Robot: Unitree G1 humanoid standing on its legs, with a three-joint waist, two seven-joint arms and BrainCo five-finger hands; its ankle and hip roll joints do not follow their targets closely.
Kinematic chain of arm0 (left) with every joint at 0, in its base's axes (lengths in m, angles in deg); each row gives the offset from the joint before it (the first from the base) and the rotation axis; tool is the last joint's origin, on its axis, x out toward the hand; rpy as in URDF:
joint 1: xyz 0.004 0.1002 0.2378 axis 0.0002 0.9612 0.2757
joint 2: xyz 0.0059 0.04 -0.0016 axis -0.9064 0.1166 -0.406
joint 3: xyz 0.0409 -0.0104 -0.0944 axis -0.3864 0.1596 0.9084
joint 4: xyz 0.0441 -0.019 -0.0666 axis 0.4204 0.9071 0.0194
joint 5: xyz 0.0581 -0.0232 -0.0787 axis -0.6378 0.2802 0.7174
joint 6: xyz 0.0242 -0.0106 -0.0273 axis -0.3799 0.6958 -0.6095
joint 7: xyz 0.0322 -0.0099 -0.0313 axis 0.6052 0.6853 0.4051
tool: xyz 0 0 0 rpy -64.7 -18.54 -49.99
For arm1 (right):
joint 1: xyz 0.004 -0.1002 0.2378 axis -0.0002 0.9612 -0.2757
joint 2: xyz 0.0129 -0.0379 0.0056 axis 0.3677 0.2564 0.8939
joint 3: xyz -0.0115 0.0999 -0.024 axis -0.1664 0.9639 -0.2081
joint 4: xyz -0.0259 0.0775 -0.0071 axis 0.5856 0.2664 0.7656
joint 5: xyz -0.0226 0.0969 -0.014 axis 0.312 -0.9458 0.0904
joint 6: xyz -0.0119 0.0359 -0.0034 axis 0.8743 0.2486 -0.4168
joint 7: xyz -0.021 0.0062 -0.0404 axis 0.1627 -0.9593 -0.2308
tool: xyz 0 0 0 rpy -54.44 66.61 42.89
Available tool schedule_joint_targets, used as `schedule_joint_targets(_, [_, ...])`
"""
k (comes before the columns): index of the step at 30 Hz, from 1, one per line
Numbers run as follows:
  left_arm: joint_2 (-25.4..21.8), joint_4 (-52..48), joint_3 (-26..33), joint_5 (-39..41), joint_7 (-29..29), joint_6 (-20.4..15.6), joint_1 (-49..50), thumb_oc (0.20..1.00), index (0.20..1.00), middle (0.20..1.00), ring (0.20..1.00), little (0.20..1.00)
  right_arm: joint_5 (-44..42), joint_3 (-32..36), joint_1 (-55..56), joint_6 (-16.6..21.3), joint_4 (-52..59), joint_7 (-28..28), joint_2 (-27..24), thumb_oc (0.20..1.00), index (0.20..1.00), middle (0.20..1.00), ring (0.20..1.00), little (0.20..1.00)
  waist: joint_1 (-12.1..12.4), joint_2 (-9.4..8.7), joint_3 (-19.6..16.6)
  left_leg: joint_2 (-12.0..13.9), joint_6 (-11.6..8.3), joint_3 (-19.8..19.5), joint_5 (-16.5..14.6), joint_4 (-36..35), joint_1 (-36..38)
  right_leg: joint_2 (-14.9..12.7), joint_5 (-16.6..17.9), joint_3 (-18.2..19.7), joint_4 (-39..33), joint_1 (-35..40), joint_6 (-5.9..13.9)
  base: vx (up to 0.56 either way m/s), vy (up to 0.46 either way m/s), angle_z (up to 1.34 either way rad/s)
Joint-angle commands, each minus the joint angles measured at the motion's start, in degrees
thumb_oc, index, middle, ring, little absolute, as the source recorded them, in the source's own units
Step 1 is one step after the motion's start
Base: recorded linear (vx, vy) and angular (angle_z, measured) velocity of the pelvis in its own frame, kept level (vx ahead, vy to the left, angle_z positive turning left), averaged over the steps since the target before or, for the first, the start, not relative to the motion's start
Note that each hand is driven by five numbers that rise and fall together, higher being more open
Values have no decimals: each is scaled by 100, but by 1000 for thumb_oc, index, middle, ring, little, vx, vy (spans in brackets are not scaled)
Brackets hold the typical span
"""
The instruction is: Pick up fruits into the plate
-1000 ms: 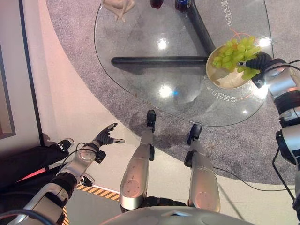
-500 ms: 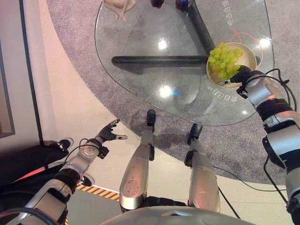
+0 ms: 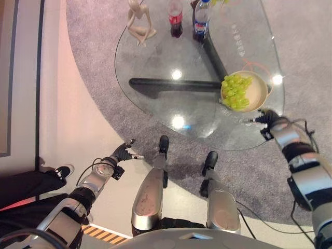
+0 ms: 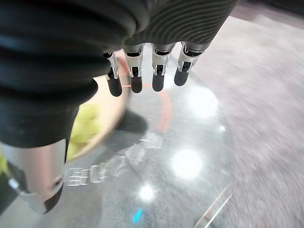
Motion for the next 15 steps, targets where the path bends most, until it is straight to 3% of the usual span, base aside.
schedule_joint_targets(1, [141,606,319,-293,-56,17,178,1000,1000,1000,1000,1000,-476,303,916,536,-91,455,261,1000,1000,1000,1000,1000,-137,-518,-617,-93,105,558,-750,60,539,143,48,386,361,-81,-76,222,-48,-16])
schedule_joint_targets(8, [459,1145,763,-417,-82,-9,769,1000,1000,1000,1000,1000,-765,725,2212,1031,-34,331,1030,1000,1000,1000,1000,1000,-277,-627,-1209,-69,123,618,-885,63,970,142,22,548,233,359,-43,156,22,-10])
schedule_joint_targets(10, [661,1427,877,-274,-146,18,957,1000,1000,1000,1000,1000,-1365,770,2572,1149,-95,-196,1403,1000,1000,1000,1000,1000,-325,-605,-1422,-96,143,633,-930,60,1130,125,10,604,179,510,-45,190,100,-21])
schedule_joint_targets(15, [1237,2402,1176,-106,-184,-56,1223,1000,1000,1000,1000,1000,-1854,949,3098,1481,-958,-1261,2171,1000,1000,1000,1000,1000,-487,-516,-1798,-149,169,743,-1037,56,1466,89,-42,698,71,826,-64,147,123,-10])
